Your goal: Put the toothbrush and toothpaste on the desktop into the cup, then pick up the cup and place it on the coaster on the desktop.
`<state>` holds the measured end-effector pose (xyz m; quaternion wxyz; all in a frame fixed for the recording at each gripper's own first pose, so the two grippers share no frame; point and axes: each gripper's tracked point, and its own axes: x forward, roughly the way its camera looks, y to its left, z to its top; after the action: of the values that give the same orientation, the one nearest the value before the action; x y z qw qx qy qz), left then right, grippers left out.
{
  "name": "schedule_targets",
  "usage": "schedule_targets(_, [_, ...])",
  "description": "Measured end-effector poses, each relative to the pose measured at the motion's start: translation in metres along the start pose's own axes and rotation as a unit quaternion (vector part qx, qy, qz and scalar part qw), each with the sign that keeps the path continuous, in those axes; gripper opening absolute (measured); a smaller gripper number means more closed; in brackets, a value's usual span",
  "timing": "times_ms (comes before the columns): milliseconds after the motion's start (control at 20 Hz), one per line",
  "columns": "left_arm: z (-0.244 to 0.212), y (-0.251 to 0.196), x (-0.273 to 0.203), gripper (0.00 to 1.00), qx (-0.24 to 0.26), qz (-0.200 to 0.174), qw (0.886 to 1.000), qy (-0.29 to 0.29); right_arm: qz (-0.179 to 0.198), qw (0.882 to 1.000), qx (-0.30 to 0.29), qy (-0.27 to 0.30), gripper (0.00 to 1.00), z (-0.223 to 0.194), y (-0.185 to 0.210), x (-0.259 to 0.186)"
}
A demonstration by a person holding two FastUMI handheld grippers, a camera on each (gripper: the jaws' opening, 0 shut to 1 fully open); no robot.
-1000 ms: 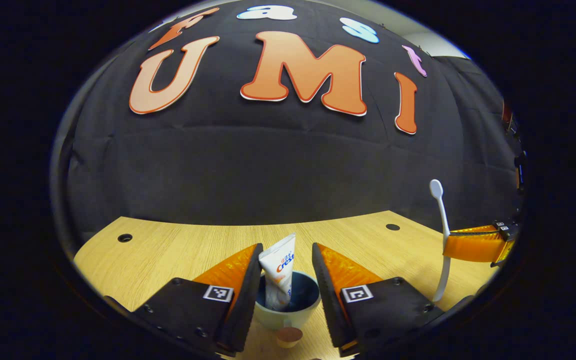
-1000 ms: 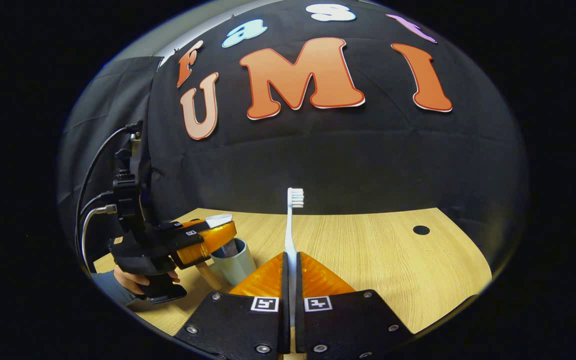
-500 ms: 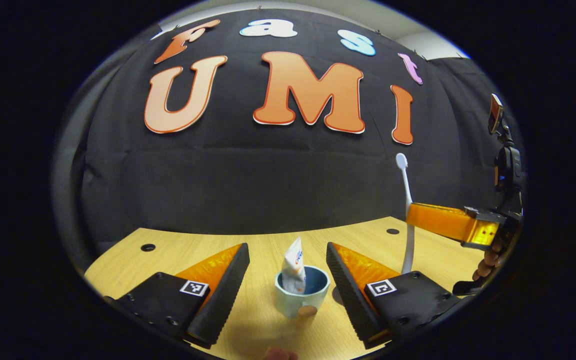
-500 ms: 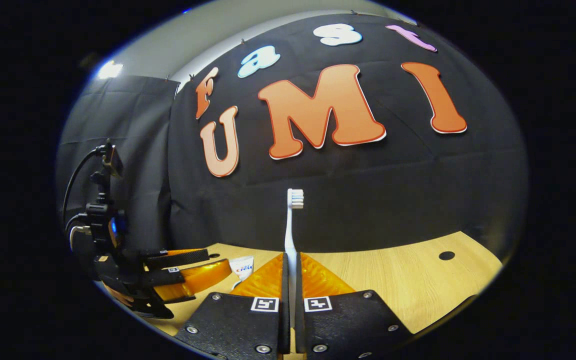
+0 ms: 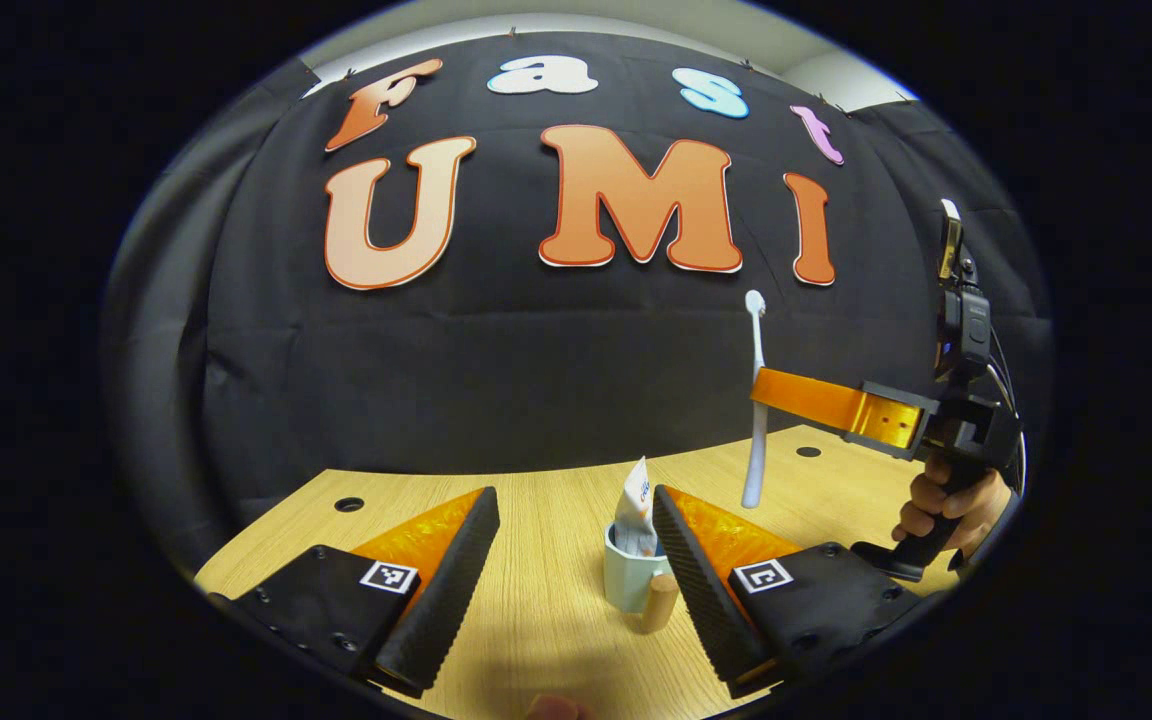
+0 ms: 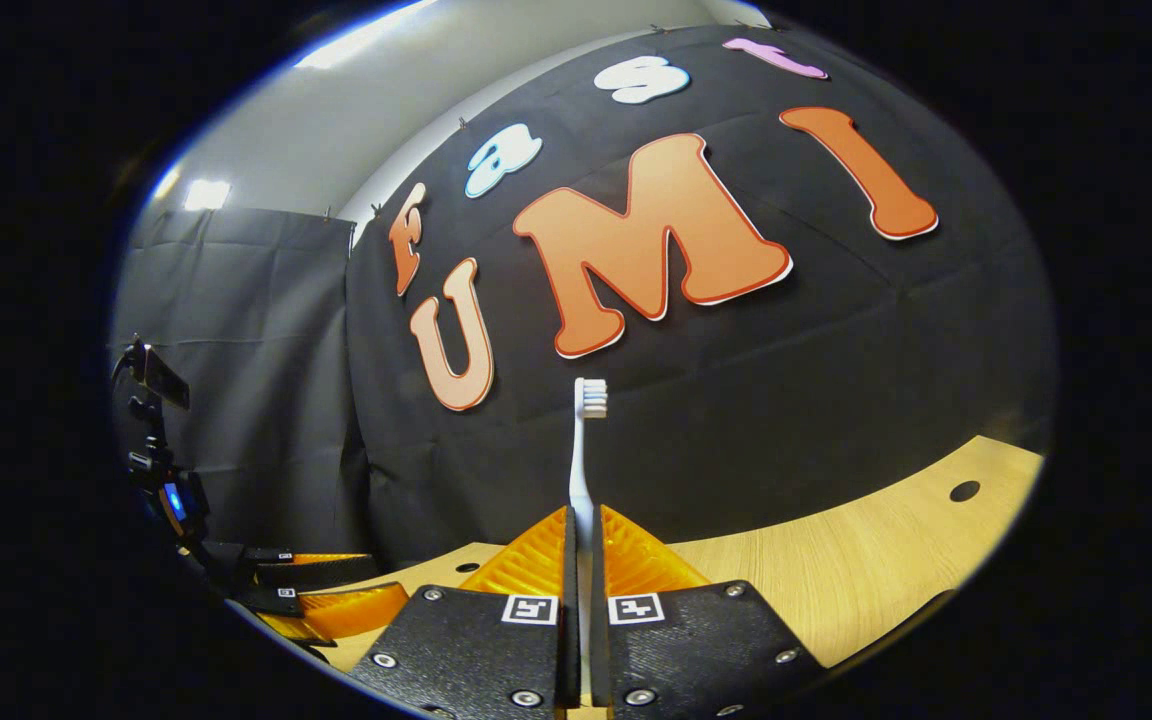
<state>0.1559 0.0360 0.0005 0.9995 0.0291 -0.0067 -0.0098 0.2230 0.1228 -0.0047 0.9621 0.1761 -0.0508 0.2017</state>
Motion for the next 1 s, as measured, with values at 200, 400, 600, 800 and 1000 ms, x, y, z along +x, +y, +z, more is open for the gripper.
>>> schedule_targets(200, [-0.010,0.002,-0.003,0.99,0.002,0.003,1.000,0.007,0.010,1.000,-0.001,-0.015,0.04,-0.010,0.006,0.016])
schedule_targets(400, [-0.013,0.009,-0.004,0.99,0.010,0.013,1.000,0.009,0.004,1.000,0.006,-0.013,0.04,-0.028,0.003,0.034])
schedule_targets(600, [-0.014,0.011,-0.003,0.99,0.012,0.017,1.000,0.007,0.001,1.000,-0.006,-0.001,0.04,-0.045,0.000,0.043])
schedule_targets(800, [-0.006,0.003,0.002,0.99,0.015,0.008,1.000,0.008,0.005,1.000,-0.008,0.005,0.07,-0.046,-0.001,0.043])
schedule_targets(1000, [0.000,-0.009,0.013,0.99,0.020,-0.005,1.000,0.024,0.018,1.000,-0.007,0.007,0.12,-0.033,0.000,0.034])
